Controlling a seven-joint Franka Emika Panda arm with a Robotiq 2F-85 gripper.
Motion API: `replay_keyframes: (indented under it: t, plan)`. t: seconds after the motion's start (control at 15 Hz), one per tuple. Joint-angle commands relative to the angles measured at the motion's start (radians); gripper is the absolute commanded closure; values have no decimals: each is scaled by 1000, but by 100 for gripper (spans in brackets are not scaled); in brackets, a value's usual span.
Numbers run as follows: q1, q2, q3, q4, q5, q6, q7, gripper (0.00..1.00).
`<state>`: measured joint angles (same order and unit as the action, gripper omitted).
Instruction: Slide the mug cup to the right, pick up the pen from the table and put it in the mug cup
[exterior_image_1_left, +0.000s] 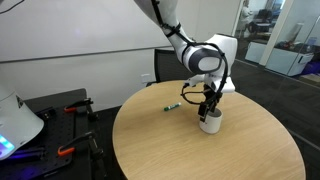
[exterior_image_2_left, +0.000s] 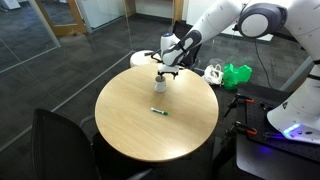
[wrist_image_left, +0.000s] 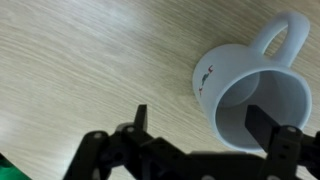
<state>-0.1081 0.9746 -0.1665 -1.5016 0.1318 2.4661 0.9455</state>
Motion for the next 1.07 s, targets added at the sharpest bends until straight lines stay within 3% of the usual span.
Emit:
replay_keyframes:
  t: [0.0,0.33,0.4,0.53,1.0]
  plan:
    - [-11,49,2,79,31,-42,-18,0]
    - [-13,97,2,136,29,-66,-18,0]
    - [-13,104,2,146,28,-72,-19,6]
    - [-14,119,3,167,27,-82,-21,34]
    - [-17,153,5,220,25,-115,-22,88]
